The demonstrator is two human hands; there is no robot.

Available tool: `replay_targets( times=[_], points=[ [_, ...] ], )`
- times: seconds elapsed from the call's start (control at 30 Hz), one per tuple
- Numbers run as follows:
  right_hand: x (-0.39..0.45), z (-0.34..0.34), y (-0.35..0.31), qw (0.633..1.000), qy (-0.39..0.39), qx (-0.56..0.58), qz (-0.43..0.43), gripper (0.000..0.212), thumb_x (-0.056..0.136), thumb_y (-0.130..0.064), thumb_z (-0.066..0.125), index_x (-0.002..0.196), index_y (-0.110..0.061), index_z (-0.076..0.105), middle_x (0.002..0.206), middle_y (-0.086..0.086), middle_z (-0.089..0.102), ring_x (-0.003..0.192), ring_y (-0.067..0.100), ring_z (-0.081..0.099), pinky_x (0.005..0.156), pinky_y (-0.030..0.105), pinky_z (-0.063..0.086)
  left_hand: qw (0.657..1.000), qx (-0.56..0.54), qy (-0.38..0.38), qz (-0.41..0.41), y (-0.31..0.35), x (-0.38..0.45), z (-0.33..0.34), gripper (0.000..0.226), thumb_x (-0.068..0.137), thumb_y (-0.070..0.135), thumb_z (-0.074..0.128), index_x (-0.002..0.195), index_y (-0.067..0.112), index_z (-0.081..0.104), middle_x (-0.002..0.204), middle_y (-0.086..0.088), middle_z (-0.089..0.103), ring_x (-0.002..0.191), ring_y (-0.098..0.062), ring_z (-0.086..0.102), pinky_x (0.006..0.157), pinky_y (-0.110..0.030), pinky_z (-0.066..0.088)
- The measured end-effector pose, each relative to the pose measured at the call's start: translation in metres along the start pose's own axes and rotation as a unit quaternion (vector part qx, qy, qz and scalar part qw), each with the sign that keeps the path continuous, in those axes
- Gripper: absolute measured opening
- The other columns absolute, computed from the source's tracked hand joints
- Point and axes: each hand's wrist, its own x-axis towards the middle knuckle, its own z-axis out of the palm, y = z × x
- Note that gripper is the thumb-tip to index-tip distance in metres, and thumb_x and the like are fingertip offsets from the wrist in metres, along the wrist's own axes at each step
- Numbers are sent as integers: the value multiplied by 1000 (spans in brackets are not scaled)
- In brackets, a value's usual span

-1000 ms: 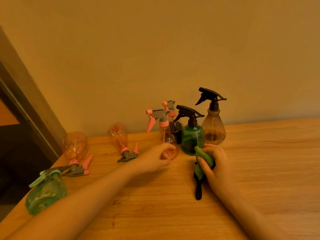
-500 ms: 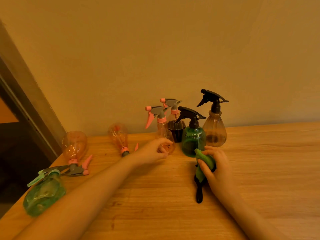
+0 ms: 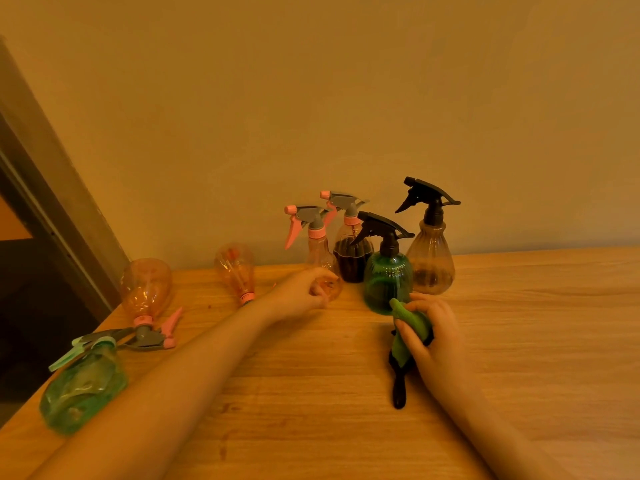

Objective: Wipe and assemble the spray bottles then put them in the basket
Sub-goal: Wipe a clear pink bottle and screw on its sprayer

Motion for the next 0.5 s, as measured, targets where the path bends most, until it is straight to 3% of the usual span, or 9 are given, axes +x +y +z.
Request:
replay_targets(
  times=[0.37, 0.43, 0.5],
  points=[
    [0, 1, 0, 1000, 2, 6, -5, 28, 80, -9, 71, 101, -23, 59, 114, -2, 55, 113, 1, 50, 93, 9, 38, 1000, -10, -4, -11, -3, -1, -6, 50, 87, 12, 65, 132, 25, 49, 99, 7, 66, 93, -6, 64, 82, -22, 53],
    [0, 1, 0, 1000, 3, 6, -8, 28, 80, -9, 71, 100, -23, 59, 114, -1, 55, 113, 1, 50, 92, 9, 39, 1000, -19, -6, -6, -1, -5, -7, 49, 86, 11, 66, 131, 24, 50, 99, 5, 66, 90, -5, 64, 77, -19, 53],
    [0, 1, 1, 1000, 3, 4, -11, 28, 80, -9, 71, 100, -23, 59, 114, -1, 55, 112, 0, 49, 92, 9, 38, 1000, -25, -2, 0, -1, -11, -11, 44, 87, 10, 65, 127, 22, 53, 100, 1, 66, 76, 3, 62, 62, -13, 50]
  ],
)
